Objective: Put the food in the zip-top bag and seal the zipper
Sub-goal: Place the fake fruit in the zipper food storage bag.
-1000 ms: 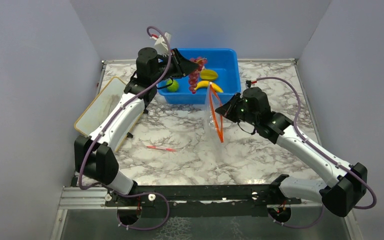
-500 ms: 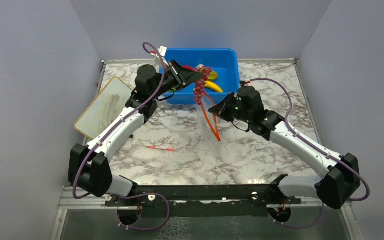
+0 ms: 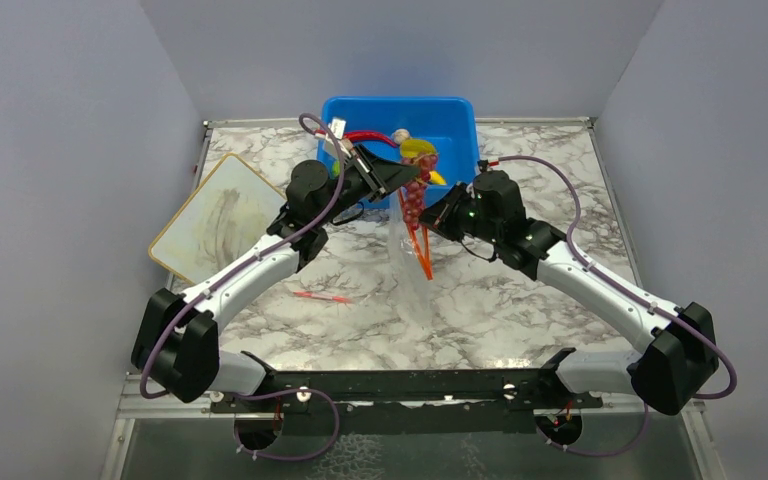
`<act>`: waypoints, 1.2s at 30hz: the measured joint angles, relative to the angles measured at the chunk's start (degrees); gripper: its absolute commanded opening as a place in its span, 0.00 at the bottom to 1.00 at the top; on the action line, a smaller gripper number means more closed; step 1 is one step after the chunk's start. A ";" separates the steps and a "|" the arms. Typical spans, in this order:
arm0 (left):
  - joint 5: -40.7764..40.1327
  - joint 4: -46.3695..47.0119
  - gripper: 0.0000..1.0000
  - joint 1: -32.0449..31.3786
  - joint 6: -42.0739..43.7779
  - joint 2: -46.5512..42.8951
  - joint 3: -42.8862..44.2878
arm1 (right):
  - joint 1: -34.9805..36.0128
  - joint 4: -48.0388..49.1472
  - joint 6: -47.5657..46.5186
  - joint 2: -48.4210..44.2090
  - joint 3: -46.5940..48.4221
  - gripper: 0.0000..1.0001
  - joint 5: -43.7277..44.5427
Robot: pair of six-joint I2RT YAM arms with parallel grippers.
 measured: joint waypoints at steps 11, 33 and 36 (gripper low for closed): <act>-5.44 0.57 0.08 0.00 6.80 -0.72 -6.64 | 0.00 1.29 0.55 -1.14 0.00 0.01 0.02; -6.03 0.59 0.08 -0.11 16.35 -6.36 -11.63 | 0.00 10.27 -2.89 -4.26 -2.75 0.01 2.32; -5.53 -0.61 0.10 -0.11 17.03 -7.74 -12.26 | 0.00 11.19 -3.74 -4.26 -2.75 0.01 2.69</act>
